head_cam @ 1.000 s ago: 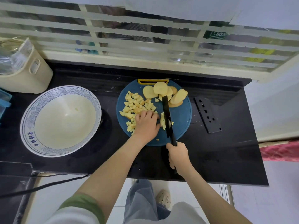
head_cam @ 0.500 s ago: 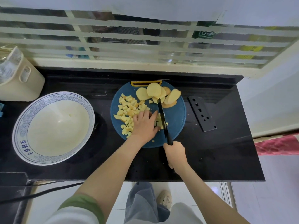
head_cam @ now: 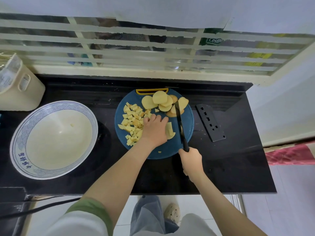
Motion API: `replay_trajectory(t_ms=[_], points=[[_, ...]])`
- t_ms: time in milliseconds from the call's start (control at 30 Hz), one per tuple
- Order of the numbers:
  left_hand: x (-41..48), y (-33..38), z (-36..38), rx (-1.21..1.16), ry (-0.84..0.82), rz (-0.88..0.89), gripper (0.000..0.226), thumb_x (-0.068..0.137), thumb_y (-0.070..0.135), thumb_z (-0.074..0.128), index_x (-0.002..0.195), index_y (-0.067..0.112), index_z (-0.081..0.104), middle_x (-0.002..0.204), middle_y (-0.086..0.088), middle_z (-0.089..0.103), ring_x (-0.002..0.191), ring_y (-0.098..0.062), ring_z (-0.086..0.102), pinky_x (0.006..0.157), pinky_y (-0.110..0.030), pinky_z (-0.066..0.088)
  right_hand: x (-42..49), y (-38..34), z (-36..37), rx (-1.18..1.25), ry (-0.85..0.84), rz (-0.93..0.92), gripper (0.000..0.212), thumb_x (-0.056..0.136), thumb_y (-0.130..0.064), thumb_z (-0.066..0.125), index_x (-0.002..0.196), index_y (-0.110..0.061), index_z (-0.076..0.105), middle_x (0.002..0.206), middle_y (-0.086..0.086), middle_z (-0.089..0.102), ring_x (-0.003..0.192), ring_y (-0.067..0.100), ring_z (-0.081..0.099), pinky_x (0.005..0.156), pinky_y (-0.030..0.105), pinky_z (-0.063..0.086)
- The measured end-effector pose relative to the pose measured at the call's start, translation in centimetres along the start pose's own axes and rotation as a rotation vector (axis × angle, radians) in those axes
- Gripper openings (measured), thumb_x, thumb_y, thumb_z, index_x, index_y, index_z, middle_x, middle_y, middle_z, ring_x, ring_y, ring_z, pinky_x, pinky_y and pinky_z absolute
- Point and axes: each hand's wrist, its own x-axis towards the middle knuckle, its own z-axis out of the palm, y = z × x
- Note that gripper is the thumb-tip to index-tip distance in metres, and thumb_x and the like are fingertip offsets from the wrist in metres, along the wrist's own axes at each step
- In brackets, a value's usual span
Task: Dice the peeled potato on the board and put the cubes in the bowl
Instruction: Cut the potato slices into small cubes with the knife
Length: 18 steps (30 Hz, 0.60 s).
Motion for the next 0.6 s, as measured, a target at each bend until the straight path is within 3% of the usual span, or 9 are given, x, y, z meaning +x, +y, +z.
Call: replay_trajectory(t_ms=[100, 167, 233, 500, 600], points=[[0.4, 0.0, 0.3, -0.018, -0.005, -0.04, 0.05, 0.083, 0.042, 0.052, 0.128, 0.021, 0.043, 0.126, -0.004, 0.047, 0.119, -0.025, 0.037, 0.095, -0.042, 0.027, 0.2, 0.0, -0.1, -0.009, -0.001, 0.01, 0.019, 0.091, -0.016, 0.053, 0.072, -0.013, 0.052, 0.063, 0.002, 0.046, 0.055, 0.016, 0.042, 0.058, 0.033, 0.039], [0.7, 0.1, 0.6, -0.009, -0.025, -0.07, 0.063, 0.08, 0.061, 0.053, 0.127, 0.019, 0.043, 0.126, -0.003, 0.044, 0.12, -0.025, 0.037, 0.094, -0.041, 0.027, 0.3, 0.0, 0.0, -0.014, -0.004, 0.012, 0.019, 0.091, -0.016, 0.053, 0.073, -0.013, 0.052, 0.063, 0.002, 0.045, 0.055, 0.016, 0.041, 0.058, 0.033, 0.039], [1.1, 0.2, 0.7, -0.006, -0.059, -0.075, 0.071, 0.077, 0.066, 0.056, 0.127, 0.018, 0.043, 0.127, -0.004, 0.042, 0.12, -0.025, 0.036, 0.094, -0.04, 0.028, 0.3, 0.0, 0.1, -0.011, -0.006, 0.008, 0.019, 0.091, -0.016, 0.053, 0.072, -0.013, 0.051, 0.062, 0.002, 0.044, 0.055, 0.016, 0.04, 0.058, 0.033, 0.038], [1.8, 0.0, 0.1, -0.11, -0.036, -0.06, 0.029, 0.087, 0.026, 0.061, 0.11, 0.016, 0.047, 0.113, 0.0, 0.056, 0.11, -0.022, 0.041, 0.083, -0.037, 0.026, 0.5, -0.2, 0.7, -0.021, 0.003, -0.006, 0.023, 0.092, -0.016, 0.054, 0.069, -0.013, 0.047, 0.061, 0.003, 0.042, 0.055, 0.016, 0.04, 0.059, 0.034, 0.039], [1.7, -0.1, 0.0, -0.077, -0.091, -0.038, 0.027, 0.091, 0.026, 0.056, 0.116, 0.019, 0.05, 0.114, 0.001, 0.059, 0.111, -0.022, 0.042, 0.08, -0.037, 0.023, 0.6, -0.5, 0.9, -0.01, 0.007, -0.016, 0.025, 0.092, -0.016, 0.054, 0.068, -0.013, 0.046, 0.061, 0.002, 0.041, 0.054, 0.016, 0.039, 0.059, 0.034, 0.039]])
